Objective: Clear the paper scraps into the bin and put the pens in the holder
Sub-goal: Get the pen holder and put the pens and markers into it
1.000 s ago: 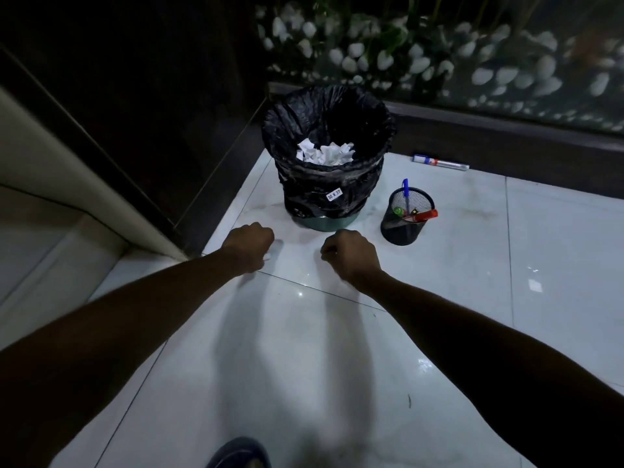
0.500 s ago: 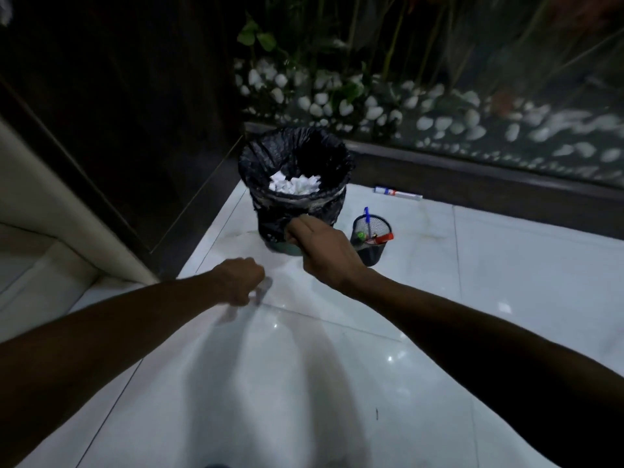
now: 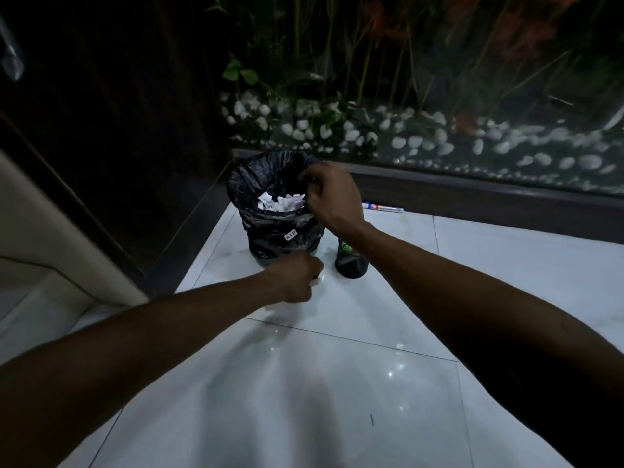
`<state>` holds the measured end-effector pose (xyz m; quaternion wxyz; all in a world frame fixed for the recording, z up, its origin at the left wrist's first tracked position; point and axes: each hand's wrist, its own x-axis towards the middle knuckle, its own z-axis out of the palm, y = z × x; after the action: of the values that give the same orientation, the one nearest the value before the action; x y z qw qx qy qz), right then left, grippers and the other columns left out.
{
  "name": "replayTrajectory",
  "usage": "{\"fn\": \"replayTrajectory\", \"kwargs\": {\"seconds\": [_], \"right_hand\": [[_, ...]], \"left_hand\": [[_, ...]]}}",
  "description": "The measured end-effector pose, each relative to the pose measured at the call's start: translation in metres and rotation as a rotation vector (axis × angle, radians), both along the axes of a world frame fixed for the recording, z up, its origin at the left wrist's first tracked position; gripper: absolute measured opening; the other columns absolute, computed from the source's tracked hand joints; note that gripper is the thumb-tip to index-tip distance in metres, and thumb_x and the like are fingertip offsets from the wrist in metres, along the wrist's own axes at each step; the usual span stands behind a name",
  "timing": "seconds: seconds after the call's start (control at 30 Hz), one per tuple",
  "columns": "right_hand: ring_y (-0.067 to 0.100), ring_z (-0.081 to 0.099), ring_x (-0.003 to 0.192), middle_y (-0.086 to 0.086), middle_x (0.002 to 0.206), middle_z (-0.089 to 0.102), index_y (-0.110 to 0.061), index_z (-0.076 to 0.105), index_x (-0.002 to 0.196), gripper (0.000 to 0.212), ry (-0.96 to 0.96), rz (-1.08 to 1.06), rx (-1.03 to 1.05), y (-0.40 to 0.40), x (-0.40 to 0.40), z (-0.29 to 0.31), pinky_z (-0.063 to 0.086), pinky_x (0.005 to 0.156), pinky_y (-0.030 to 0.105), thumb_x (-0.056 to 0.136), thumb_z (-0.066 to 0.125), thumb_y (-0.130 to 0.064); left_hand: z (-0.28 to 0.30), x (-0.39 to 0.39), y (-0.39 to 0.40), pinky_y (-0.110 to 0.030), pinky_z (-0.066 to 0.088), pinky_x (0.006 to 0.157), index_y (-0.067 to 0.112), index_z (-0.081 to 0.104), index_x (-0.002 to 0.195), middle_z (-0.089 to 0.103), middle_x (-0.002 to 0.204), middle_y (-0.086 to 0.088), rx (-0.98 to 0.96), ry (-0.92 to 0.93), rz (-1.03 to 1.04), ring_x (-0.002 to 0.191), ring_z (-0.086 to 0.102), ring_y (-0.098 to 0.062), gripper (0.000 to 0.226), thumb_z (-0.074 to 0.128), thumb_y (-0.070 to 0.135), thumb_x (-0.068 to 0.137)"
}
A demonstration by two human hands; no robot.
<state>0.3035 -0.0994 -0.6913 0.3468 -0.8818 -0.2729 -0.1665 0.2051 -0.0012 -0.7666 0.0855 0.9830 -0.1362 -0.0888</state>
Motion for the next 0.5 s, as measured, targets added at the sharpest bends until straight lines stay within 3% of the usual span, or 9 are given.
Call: {"fn": "replayTrajectory", "kwargs": {"seconds": [0.13,0.27,0.37,0.5], "right_hand": [[0.024,0.066,0.099,0.003,0.102,0.074,-0.019,0.076,0.098,0.028,0.059,-0.158,0.093,-0.040,0.007,-0.007,0.054,0.080,0.034,0.085,0.052,-0.015],[0.026,0.070,0.102,0.004,0.106,0.077,-0.018,0.075,0.103,0.025,0.288,-0.389,0.231,-0.092,0.023,-0.027,0.055,0.085,0.034,0.090,0.054,-0.017],[0.028,0.069,0.101,0.008,0.109,0.076,-0.014,0.074,0.110,0.024,0.451,-0.541,0.214,-0.131,0.033,-0.054,0.050,0.080,0.030,0.095,0.057,-0.021],[0.026,0.070,0.101,0.006,0.114,0.075,-0.015,0.074,0.116,0.025,0.517,-0.588,0.152,-0.156,0.042,-0.083,0.056,0.086,0.034,0.097,0.058,-0.022]], "left_hand": [[0.030,0.017,-0.023,-0.034,0.053,0.052,0.017,0.049,0.060,0.059,0.058,0.001,-0.236,-0.167,0.050,0.057,0.060,-0.019,0.018,0.064,0.027,0.061],[0.062,0.048,-0.052,-0.033,0.053,0.055,0.013,0.063,0.064,0.064,0.057,0.002,-0.565,-0.336,0.216,0.058,0.064,-0.015,0.012,0.073,0.019,0.059],[0.074,0.074,-0.070,-0.032,0.056,0.059,0.016,0.070,0.072,0.068,0.064,0.003,-0.596,-0.376,0.236,0.063,0.066,-0.014,0.016,0.078,0.025,0.062],[0.070,0.105,-0.078,-0.035,0.055,0.062,0.014,0.072,0.075,0.070,0.065,-0.001,-0.603,-0.437,0.254,0.065,0.067,-0.017,0.013,0.076,0.025,0.075]]}}
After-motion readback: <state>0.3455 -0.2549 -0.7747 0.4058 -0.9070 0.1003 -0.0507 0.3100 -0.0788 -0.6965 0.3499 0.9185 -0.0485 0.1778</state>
